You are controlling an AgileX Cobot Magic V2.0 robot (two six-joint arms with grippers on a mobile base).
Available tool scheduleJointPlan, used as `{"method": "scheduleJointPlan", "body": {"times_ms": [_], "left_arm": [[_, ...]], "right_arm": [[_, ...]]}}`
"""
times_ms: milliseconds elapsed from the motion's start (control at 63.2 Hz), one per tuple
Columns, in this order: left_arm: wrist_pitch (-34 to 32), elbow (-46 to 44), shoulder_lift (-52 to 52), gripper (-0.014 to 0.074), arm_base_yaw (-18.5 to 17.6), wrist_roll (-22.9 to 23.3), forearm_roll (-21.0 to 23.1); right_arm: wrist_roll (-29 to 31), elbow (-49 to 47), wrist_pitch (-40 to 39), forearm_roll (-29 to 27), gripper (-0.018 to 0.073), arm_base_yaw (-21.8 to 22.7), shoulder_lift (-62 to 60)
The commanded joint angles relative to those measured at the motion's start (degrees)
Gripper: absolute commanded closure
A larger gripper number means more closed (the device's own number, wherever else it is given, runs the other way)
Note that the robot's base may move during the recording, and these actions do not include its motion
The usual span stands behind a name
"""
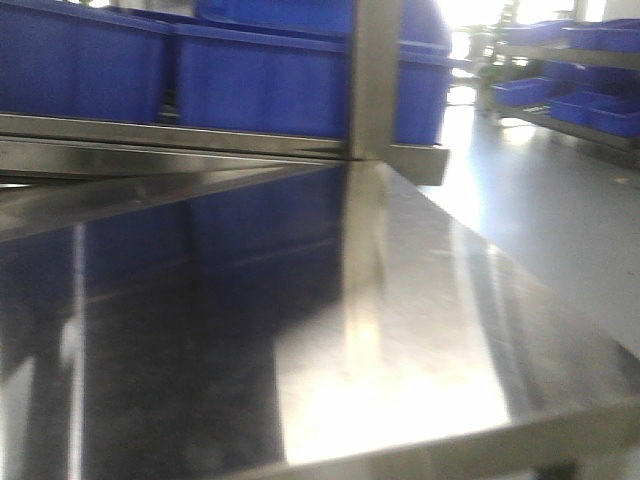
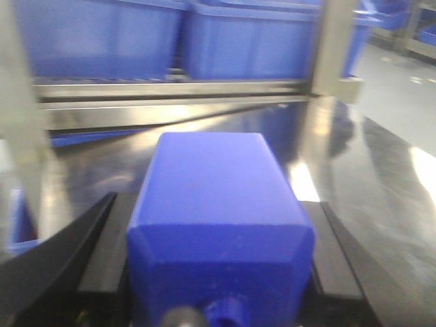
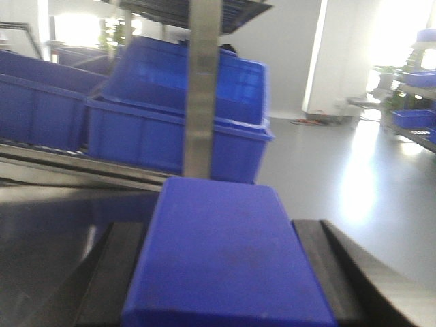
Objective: Pick and sort blue part to right shelf
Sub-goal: 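Drive the base away from the table carrying both blue parts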
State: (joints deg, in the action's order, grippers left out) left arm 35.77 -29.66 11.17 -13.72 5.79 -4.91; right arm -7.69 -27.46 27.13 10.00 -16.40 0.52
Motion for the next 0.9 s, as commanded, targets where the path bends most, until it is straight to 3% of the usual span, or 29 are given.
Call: {"method": "scheduleJointPlan", "body": {"times_ms": [0,886], "left_arm": [[-5.10,-1.56,1.01,0.0241,0.00,0.58,-0.29],[-4.87,-1.56,1.55,0.0241,0.14,0.58,-0.29]], "right_arm": [[0.48,-1.73,-5.61,0.89,0.0273,-0.08,1.08],[0.48,-1.73,-5.62,0.89,0.0273,-0.08,1.07]]}}
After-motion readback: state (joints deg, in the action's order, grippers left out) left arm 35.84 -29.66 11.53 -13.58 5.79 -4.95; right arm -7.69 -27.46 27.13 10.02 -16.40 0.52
